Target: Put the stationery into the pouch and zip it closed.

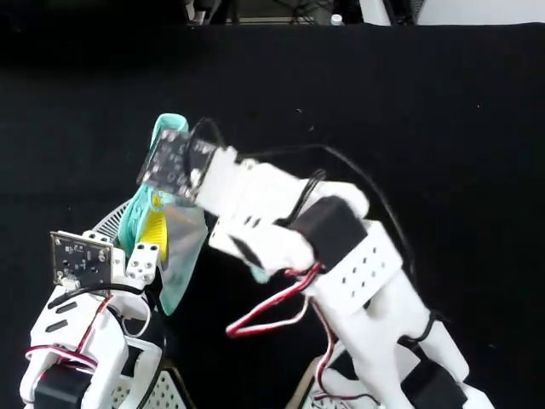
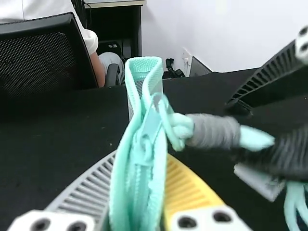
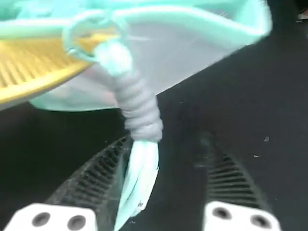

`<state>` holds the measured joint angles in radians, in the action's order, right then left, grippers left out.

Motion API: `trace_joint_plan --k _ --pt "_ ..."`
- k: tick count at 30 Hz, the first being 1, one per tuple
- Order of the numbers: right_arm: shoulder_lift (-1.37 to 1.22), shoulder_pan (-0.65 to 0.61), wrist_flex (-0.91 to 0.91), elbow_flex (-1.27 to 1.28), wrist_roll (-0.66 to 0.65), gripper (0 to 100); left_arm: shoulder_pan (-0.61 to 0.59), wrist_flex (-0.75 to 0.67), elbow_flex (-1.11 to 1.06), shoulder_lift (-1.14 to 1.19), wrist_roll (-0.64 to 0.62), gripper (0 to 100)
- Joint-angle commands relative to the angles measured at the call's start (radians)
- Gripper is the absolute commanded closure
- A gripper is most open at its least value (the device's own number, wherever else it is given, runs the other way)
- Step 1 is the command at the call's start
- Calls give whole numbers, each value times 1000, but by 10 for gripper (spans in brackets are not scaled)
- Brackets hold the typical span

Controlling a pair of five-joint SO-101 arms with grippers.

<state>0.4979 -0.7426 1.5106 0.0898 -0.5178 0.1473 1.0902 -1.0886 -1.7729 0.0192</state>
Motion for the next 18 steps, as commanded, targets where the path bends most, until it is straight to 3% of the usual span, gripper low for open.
trace_joint_plan --k 1,15,18 --pt "44 -57 -52 45 2 767 5 -2 8 0 -5 970" --pt "79 -106 -242 97 9 777 1 0 15 0 -9 970" --pt "59 -106 -279 97 60 776 -2 3 13 0 -9 970"
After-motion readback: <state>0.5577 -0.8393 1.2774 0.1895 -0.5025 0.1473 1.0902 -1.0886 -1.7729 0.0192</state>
